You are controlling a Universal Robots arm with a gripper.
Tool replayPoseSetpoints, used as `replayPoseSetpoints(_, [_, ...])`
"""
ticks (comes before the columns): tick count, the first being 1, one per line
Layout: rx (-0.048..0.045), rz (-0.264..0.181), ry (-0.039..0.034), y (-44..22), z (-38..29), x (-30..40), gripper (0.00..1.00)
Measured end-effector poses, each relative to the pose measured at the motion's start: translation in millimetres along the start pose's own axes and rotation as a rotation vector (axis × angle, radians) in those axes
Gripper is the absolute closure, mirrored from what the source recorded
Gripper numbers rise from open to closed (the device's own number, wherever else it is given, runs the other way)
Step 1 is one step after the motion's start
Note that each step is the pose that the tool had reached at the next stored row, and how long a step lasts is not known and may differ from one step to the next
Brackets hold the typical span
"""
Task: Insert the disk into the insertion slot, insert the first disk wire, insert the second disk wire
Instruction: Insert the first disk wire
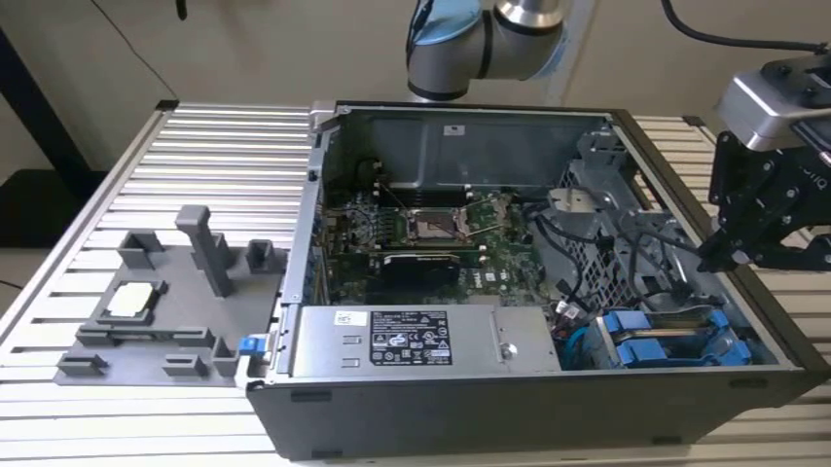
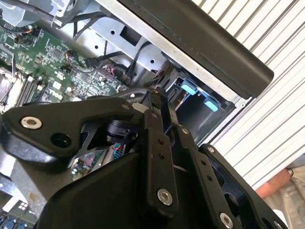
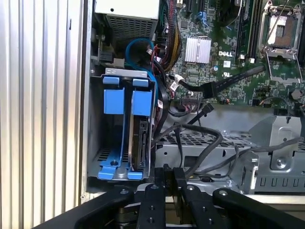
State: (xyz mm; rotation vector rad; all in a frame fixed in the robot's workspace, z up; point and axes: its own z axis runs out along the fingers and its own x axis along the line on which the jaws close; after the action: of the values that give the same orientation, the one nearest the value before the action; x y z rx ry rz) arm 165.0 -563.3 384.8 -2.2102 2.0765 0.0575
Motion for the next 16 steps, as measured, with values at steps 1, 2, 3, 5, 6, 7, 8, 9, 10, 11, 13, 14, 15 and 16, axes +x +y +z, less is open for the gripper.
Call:
replayPoseSetpoints(1, [-0.0004, 0.000, 0.0001, 0.1, 0.5, 1.6, 0.81])
replayPoseSetpoints(2, [-0.0009, 0.001, 0.0003, 0.3, 0.8, 3.5, 0.81])
replayPoseSetpoints(3, [-0.0014, 0.001, 0.0005, 0.4, 1.0, 5.7, 0.81])
replayPoseSetpoints(5, [-0.0016, 0.002, 0.0007, 0.8, 1.3, 11.5, 0.81])
replayPoseSetpoints(6, [-0.0017, 0.003, 0.0006, 1.0, 1.3, 14.6, 0.81])
replayPoseSetpoints(7, [-0.0017, 0.004, 0.0006, 1.2, 1.4, 17.6, 0.81])
replayPoseSetpoints(8, [-0.0019, 0.004, 0.0008, 1.4, 1.3, 20.5, 0.81])
replayPoseSetpoints(9, [-0.0021, 0.005, 0.0008, 1.6, 1.3, 23.0, 0.81])
replayPoseSetpoints(10, [-0.0028, 0.006, 0.0013, 1.7, 1.3, 25.0, 0.81])
replayPoseSetpoints(11, [-0.0047, 0.008, 0.0028, 1.8, 1.5, 25.8, 0.81])
replayPoseSetpoints(13, [-0.0110, 0.010, 0.0138, 1.9, 1.5, 26.0, 0.81])
replayPoseSetpoints(14, [-0.0130, 0.011, 0.0200, 1.9, 1.7, 26.1, 0.81])
replayPoseSetpoints(15, [-0.0138, 0.013, 0.0268, 1.9, 1.9, 26.1, 0.81])
replayPoseSetpoints(16, [-0.0140, 0.015, 0.0325, 1.9, 2.3, 26.1, 0.81])
